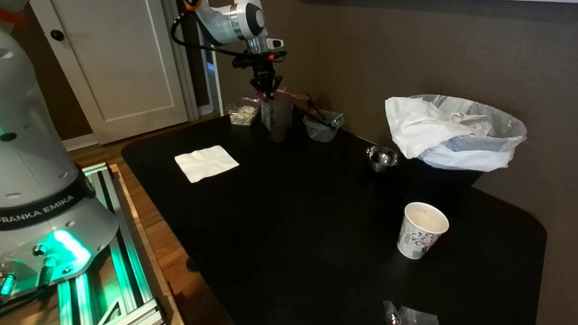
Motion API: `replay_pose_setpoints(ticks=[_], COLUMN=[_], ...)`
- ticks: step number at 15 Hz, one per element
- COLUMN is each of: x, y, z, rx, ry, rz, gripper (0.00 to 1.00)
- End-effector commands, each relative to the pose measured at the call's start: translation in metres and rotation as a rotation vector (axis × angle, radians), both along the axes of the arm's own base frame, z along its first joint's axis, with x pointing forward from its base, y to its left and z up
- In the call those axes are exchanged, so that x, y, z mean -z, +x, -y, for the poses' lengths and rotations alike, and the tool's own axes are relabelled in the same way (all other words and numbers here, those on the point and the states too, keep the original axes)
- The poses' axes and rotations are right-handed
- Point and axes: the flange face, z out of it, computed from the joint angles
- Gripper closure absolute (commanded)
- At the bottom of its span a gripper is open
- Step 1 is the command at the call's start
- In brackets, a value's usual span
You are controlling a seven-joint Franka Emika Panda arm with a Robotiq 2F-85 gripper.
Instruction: Move the brown to the left
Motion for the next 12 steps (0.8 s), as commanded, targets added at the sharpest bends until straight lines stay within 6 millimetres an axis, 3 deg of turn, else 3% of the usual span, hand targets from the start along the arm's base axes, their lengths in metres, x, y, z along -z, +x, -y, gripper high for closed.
replay_pose_setpoints(ticks=[1, 2, 3, 4, 8, 12], x=[0.005, 0.007, 0.007, 0.008, 0.005, -0.018], y=[0.005, 0.006, 0.007, 0.007, 0.006, -0.003], z=[0.004, 0.006, 0.007, 0.008, 0.011, 0.007], rx=[-0.073, -0.081, -0.090, -0.105, -0.132, -0.135], ry=[-0.015, -0.026, -0.026, -0.027, -0.027, 0.004], rz=[0.002, 0.004, -0.001, -0.007, -0.002, 0.036], gripper=[0.98, 0.98, 0.78, 0.67, 0.39, 0.08])
